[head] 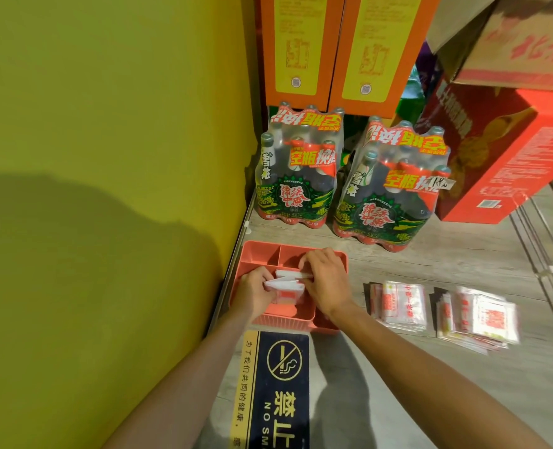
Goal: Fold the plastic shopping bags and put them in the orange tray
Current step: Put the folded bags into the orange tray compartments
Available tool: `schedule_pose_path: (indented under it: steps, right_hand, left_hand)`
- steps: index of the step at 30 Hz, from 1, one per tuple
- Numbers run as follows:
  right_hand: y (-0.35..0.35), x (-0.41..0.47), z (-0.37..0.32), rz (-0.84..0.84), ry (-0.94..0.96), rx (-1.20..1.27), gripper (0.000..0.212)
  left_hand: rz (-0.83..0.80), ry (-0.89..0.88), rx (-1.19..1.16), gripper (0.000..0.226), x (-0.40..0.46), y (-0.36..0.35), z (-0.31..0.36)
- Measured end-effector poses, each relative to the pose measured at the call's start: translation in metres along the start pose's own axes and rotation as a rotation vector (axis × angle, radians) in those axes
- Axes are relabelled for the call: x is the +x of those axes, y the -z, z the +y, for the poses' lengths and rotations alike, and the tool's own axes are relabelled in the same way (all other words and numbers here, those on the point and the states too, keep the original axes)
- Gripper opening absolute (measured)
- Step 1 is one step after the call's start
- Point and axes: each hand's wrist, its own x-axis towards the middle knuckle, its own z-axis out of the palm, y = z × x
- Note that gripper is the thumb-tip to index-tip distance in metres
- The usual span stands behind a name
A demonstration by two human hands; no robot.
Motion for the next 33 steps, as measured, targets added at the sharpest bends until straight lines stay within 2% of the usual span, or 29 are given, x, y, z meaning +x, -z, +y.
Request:
schedule_pose_path:
  steps: [3, 8, 11, 14, 17, 21, 25, 27, 33]
  right_hand:
    - [-0.001, 0.001, 0.005, -0.021, -0.004, 0.044, 0.027]
    - [0.010, -0.006, 0.010, -0.147, -0.008, 0.168, 0.049]
    - [0.010, -0.012, 0.011, -0.176, 0.050, 0.011, 0.057]
    - [0.002, -0.006, 0.009, -0.137, 0.085, -0.186, 0.045]
    - [-0.002, -0.001, 0.001, -0.068, 0.054, -0.225, 0.033]
    - [-0.006, -0.004, 0.001, -0.007, 0.035, -0.213, 0.032]
    - [-0.005, -0.005, 0.001, -0.010, 0.035, -0.204, 0.032]
    - [-0.004, -0.008, 0.002, 0.005, 0.002, -0.138, 0.036]
    - [0.001, -0.022, 0.004, -0.007, -0.079, 0.074, 0.058]
  left_hand:
    - [0.005, 0.054, 0.031, 0.020, 0.005, -0.003, 0.003]
    - [0.014, 0.097, 0.030, 0.018, 0.005, -0.008, 0.012]
    - [0.030, 0.103, 0.029, 0.028, 0.005, -0.011, 0.016]
    - [0.011, 0.105, 0.001, 0.022, 0.009, -0.012, 0.014]
    - [-0.057, 0.115, 0.003, 0.022, 0.008, -0.005, 0.010]
    - [-0.057, -0.013, 0.163, 0.014, -0.001, 0.009, -0.003]
    - [-0.258, -0.199, 0.211, 0.038, -0.011, 0.016, -0.009]
    - [-0.291, -0.194, 0.195, 0.045, -0.011, 0.014, -0.009]
    - [-0.299, -0.188, 0.182, 0.045, -0.023, 0.017, -0.004]
